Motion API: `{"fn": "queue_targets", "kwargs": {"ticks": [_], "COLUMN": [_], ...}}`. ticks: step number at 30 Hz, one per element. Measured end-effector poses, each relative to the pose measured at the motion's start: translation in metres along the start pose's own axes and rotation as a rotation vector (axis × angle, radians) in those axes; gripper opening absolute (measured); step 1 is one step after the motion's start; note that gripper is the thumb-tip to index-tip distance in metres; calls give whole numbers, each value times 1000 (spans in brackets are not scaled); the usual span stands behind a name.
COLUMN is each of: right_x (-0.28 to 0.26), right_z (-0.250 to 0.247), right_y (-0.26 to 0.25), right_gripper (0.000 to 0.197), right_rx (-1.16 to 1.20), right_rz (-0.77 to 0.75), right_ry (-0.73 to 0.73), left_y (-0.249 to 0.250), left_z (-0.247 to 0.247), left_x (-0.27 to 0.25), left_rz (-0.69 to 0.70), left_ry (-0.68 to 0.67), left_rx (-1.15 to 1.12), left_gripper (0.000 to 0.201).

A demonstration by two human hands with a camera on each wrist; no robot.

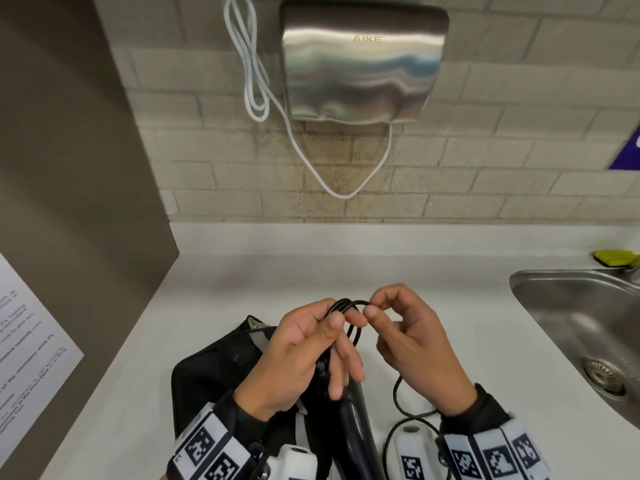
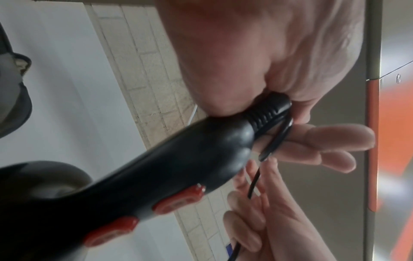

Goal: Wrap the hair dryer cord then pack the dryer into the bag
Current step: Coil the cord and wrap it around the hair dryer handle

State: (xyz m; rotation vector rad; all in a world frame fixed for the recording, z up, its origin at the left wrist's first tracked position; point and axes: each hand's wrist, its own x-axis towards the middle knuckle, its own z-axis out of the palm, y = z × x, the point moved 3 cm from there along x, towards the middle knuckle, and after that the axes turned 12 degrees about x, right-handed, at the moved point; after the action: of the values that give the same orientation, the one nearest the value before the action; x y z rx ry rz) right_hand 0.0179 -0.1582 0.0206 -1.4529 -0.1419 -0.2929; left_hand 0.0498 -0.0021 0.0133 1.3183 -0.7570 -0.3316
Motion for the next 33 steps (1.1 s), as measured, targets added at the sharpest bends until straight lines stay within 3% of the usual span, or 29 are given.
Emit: {"fn": "queue_targets", "kwargs": {"ticks": [4,6,11,16,18,20,23,25,28,31,33], "right_x": [-22,-35,-60,-79,-85,-86,-92,-89,-79,-68,-58], "right_z": [-11,-12,-3,-1,-1,3,1,7,17,11,6], "right_y": [13,22,43,35,28,15,12,-4,-36,-51,-59], "right_gripper": [4,7,40,36,34,31,55,55,19,40,30], "right_rx": [-60,-134,-472,-601,-846,-1110,-1323,-1338,-1356,-1258,-1144], "right_rz": [-49,-54,1,98,63,22,-199,-295,-438,-430,-421], "right_ry": [144,159,-44,-131,-140,-238,-344,-408,-503,-546,-499], "left_y": [-2,-4,-8,-7,-7,-6,-6,-5,-2,0,1], "left_z": [-2,-2,-1,-9,-11,-9,-4,0,5,9,11], "left_x": [-1,-2,-3,0,1,1,2,3,4,2,0], "left_rz": [-4,-8,-22,-15,-22,-22,-15,-18,-24,-39,-44], "left_ry": [65,79,194,370,387,376,332,293,225,147,74], "left_rx": [-17,-44,-71,28,14,7,27,46,93,171,235], "left_gripper": [45,47,40,29,34,36,36,36,37,38,40]}}
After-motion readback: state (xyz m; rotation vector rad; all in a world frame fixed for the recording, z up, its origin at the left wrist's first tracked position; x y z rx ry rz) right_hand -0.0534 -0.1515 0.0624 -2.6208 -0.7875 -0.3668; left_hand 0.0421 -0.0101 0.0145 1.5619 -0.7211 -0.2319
